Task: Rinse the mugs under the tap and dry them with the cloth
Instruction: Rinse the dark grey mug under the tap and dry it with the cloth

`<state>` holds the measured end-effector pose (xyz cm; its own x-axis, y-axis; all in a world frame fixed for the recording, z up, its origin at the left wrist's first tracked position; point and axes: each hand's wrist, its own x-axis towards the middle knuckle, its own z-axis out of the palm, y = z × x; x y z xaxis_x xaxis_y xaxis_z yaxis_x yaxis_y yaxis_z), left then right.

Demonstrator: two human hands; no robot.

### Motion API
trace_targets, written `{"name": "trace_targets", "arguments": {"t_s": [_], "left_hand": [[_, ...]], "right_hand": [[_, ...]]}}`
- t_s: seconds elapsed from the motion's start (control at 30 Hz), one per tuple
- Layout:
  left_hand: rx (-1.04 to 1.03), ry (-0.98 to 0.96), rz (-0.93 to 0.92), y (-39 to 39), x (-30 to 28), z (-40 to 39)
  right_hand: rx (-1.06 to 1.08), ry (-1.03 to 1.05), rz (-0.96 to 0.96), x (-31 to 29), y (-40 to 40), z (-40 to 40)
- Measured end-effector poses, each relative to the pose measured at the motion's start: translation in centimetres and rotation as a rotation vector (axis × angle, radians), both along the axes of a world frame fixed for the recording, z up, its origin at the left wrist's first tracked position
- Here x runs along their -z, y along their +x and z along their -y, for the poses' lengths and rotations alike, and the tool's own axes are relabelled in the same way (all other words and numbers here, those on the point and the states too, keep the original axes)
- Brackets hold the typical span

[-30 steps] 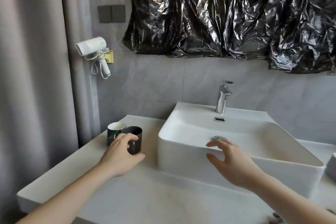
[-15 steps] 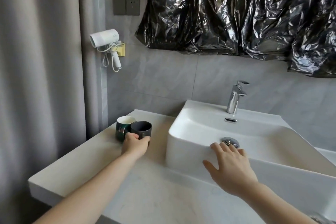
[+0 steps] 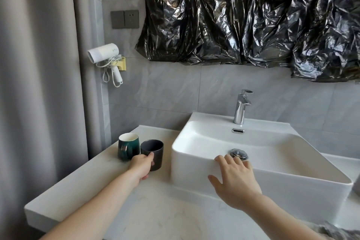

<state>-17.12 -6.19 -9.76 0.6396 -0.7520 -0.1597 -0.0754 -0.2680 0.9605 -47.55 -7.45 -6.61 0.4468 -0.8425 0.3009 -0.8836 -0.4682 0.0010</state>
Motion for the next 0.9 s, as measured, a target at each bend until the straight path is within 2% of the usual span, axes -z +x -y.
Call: {"name": "trace_targets", "arguments": {"t_s": [0.17,0.37,0.5,0.67,0.77,0.9], "left_hand": [[0.013,-0.004,0.088,1.0,-0.7,-0.8],[-0.030,-0.170,0.187,0.7,-5.3,-2.4],[0.006,-0.343,0.245,-0.8,-9.4,-2.5],[0.140,-0.490,0.004,-5.5,-13.3,0.6],[0.212,-0.478,-0.143,-9.1,-13.9,3.9],[0.194,-0.420,-0.291,-13.4,-13.9,9.2]], "right_hand": [[-0.003,0.032,-0.008,-0.4,0.2,-0.4],[-0.074,0.090,0.015,-1.4,-1.1,-0.4],[-0.099,0.184,0.132,-2.7,-3.2,0.0],[-0.015,0.300,0.296,-5.5,-6.7,1.4],[-0.016,0.300,0.361,-7.5,-8.3,2.2],[0.025,0.234,0.395,-10.0,-10.3,4.0]]}}
